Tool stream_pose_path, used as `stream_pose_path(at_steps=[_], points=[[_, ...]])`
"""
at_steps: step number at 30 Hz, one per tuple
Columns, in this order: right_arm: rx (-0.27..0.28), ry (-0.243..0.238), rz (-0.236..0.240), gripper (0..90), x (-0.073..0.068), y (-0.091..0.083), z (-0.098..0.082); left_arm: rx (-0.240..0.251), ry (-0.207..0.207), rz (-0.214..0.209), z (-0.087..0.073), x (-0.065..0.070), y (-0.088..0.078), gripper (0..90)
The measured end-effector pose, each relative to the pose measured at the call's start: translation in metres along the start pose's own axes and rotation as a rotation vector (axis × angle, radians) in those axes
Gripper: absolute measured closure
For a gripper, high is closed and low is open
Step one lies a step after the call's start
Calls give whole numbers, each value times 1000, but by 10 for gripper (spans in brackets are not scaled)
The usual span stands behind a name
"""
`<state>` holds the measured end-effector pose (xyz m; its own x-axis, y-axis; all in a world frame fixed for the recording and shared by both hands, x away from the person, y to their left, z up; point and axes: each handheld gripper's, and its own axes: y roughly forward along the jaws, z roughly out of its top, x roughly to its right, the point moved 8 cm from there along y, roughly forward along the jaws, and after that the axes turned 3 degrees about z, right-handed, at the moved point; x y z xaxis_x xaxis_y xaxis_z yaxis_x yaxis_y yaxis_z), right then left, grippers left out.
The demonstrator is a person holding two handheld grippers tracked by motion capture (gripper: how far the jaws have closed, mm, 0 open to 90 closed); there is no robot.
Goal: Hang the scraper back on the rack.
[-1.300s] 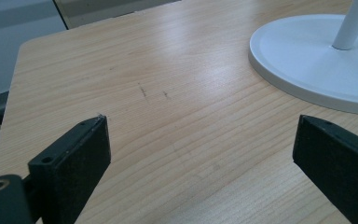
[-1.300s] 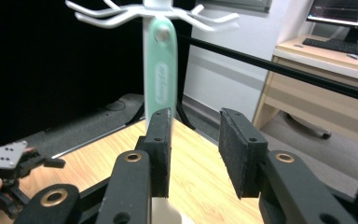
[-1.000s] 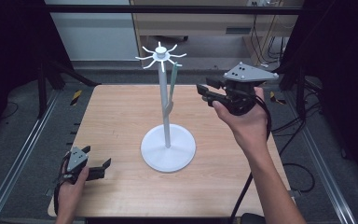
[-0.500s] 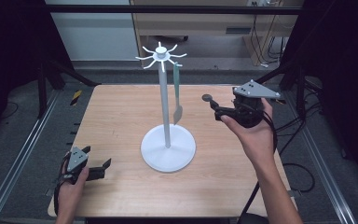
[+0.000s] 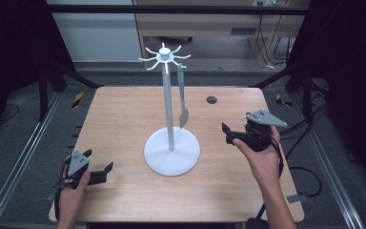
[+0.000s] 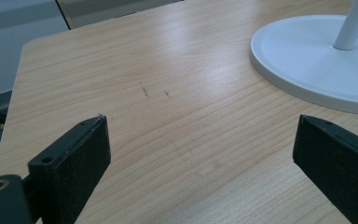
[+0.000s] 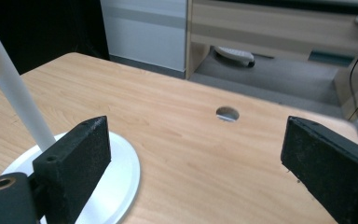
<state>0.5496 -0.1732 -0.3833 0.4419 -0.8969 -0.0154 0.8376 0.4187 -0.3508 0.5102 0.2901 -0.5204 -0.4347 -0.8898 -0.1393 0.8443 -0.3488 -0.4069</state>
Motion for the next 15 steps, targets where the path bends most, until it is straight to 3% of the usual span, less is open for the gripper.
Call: stream_pose_path(at_steps=[6,15], points=[[-34,47,12,72,5,8,-35,13,-4,14,1,-1,-2,35],[-129,21,-63,78,1,25,-92,17,-12,22,1,-5,-3,35]])
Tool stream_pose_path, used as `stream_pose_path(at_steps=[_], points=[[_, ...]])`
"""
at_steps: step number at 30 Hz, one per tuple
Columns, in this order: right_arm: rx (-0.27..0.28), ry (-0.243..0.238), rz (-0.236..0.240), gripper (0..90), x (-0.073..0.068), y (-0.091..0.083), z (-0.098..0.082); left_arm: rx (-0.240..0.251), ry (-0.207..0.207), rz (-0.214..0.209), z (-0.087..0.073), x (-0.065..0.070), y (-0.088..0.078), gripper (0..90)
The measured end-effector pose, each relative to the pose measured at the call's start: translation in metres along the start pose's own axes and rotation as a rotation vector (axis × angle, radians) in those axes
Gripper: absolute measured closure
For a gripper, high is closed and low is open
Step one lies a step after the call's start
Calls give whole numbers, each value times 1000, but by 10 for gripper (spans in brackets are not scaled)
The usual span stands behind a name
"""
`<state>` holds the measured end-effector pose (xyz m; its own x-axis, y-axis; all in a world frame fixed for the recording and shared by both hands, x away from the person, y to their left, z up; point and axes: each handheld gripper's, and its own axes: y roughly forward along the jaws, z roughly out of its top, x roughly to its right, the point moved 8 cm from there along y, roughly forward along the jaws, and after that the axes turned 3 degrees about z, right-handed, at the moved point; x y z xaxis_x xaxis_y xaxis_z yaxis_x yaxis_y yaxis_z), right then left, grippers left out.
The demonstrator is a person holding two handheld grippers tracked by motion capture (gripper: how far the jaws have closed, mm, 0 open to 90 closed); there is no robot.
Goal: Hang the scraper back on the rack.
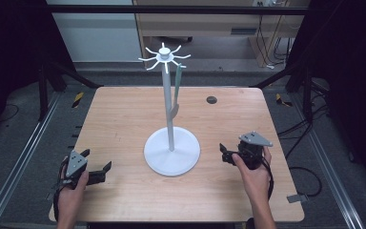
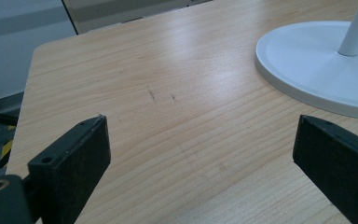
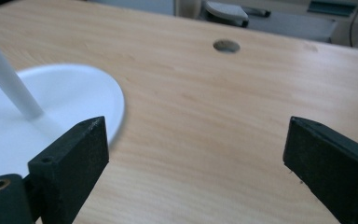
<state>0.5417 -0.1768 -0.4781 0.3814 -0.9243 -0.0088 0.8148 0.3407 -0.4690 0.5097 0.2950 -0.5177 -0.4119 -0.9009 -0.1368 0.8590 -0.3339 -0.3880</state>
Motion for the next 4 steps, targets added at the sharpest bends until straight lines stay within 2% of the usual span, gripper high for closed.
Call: stream_pose_path(at_steps=[4], points=[[-18,33,-26,95,2,9,-25,-1,0,-6,0,1,1,35]])
